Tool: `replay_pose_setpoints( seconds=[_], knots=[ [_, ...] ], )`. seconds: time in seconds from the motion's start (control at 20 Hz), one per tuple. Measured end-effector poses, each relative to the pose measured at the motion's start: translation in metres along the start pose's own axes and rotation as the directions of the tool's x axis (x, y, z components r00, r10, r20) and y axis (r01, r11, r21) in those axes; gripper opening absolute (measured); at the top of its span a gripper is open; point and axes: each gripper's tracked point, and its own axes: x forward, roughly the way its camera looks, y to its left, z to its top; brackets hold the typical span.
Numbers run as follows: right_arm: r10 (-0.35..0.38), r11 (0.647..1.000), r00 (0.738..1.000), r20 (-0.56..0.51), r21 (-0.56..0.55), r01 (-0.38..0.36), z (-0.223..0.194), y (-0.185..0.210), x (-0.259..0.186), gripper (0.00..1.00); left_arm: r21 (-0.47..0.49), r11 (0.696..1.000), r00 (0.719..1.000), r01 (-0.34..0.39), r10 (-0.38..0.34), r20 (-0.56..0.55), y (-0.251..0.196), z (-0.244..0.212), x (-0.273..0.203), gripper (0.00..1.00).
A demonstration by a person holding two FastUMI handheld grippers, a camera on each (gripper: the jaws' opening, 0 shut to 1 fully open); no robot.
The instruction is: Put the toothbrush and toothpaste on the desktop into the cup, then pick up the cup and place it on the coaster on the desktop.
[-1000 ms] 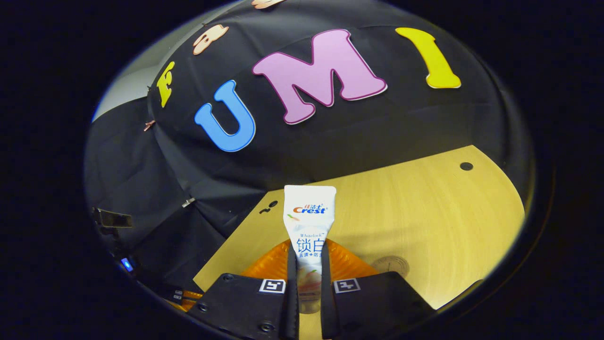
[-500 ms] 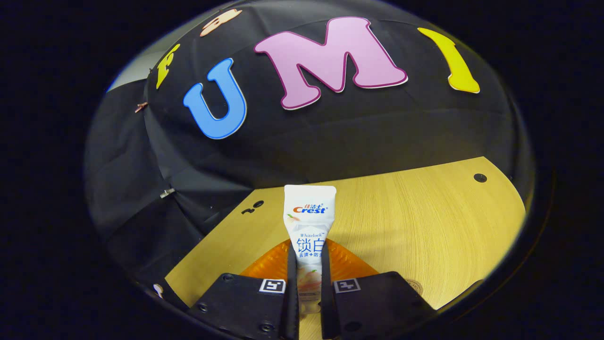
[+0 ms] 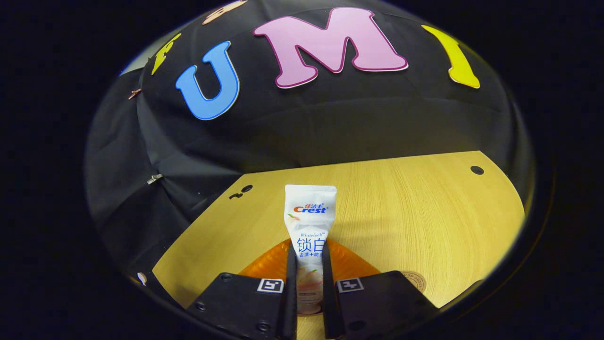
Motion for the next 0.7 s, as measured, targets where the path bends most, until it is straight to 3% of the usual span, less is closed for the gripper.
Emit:
replay_pose_setpoints(
  seconds=[0.15, 0.2, 0.25, 0.3, 0.55, 0.6, 0.65, 0.7],
  knots=[
    [0.004, 1.000, 1.000, -0.017, -0.002, -0.004, -0.007, 0.004, -0.008, 0.28, -0.006, 1.000, 1.000, 0.002, -0.002, 0.006, -0.004, 0.000, -0.003, 0.06],
    [0.006, 1.000, 1.000, -0.027, -0.001, -0.006, -0.011, 0.005, -0.009, 0.17, -0.007, 1.000, 1.000, 0.002, -0.002, 0.010, -0.005, 0.000, -0.004, 0.06],
    [0.010, 1.000, 0.999, -0.036, -0.002, -0.010, -0.014, 0.005, -0.012, 0.30, -0.008, 1.000, 1.000, 0.000, 0.000, 0.013, -0.006, 0.000, -0.005, 0.06],
    [0.011, 1.000, 0.999, -0.043, -0.003, -0.011, -0.017, 0.005, -0.015, 0.33, -0.011, 1.000, 1.000, -0.003, 0.003, 0.014, -0.008, -0.002, -0.006, 0.06],
    [0.032, 0.999, 0.993, -0.113, -0.005, -0.032, -0.041, 0.012, -0.030, 0.41, -0.034, 0.999, 1.000, -0.015, 0.015, 0.018, -0.016, -0.007, -0.019, 0.06],
    [0.031, 0.999, 0.992, -0.121, -0.005, -0.032, -0.042, 0.014, -0.033, 0.26, -0.038, 0.999, 1.000, -0.012, 0.013, 0.022, -0.020, -0.008, -0.021, 0.06],
    [0.031, 1.000, 0.991, -0.128, 0.001, -0.031, -0.043, 0.013, -0.039, 0.38, -0.042, 0.999, 1.000, -0.008, 0.009, 0.028, -0.022, -0.006, -0.023, 0.06],
    [0.034, 0.999, 0.991, -0.133, 0.017, -0.032, -0.042, 0.015, -0.042, 0.38, -0.047, 0.999, 0.999, 0.000, 0.001, 0.035, -0.026, -0.004, -0.023, 0.06]
  ],
)
